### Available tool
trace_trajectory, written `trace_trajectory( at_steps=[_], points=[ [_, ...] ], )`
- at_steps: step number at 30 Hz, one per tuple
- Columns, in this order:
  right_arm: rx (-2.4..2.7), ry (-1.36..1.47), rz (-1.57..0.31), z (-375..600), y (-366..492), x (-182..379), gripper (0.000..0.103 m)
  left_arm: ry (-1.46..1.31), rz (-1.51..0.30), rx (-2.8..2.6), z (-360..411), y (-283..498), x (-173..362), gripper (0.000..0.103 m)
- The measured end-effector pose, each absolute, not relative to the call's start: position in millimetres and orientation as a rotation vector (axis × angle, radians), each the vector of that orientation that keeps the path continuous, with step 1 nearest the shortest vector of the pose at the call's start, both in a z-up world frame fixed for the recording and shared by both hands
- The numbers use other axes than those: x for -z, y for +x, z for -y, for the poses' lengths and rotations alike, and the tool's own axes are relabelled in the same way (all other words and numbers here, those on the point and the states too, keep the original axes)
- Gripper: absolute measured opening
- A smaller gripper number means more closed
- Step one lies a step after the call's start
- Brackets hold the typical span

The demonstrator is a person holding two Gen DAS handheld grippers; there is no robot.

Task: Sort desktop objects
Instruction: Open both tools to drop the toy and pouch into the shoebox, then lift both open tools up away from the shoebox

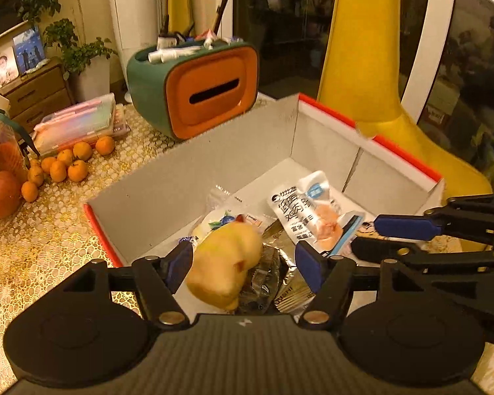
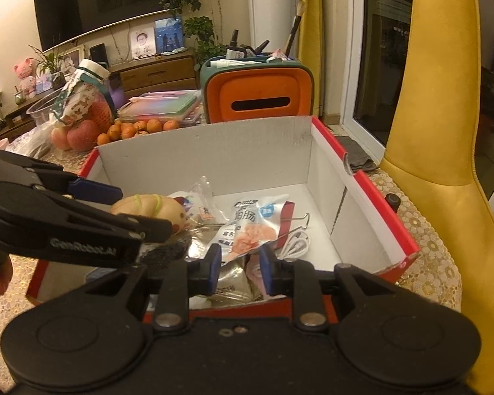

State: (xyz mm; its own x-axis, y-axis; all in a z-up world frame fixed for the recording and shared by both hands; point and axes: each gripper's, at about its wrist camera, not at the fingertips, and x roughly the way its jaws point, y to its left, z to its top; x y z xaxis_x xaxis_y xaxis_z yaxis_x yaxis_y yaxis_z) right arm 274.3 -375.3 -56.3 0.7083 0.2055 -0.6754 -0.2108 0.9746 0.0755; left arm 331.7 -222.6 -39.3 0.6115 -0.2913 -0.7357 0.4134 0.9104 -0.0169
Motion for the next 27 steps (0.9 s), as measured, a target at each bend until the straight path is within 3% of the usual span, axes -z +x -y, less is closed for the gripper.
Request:
trace_trajectory(
  at_steps=[6,12,15,20,27],
  points=[
    [-0.258,-0.015,-0.732,372.5,266.0,47.7,0.042,0.14,-0.782,0.426,212.4,309.2,24.5,0.068],
    [-0.274,-0.014,-0.698,372.4,254.1,37.5,0.063,0.119,-0.747,0.428,198.5,286.3,13.1,0.068],
    [-0.292,-0.022,-0.683,370.6,248.2,31.6,0.066,0.115,-0.734,0.414,193.6,275.7,9.5,0.069],
    [-0.312,-0.046,-0.661,367.5,235.9,23.0,0.073,0.084,-0.715,0.39,184.0,258.6,4.5,0.076],
    [-0.323,-0.038,-0.644,370.2,219.7,13.6,0.077,0.053,-0.708,0.359,177.6,241.3,2.8,0.098]
  ],
)
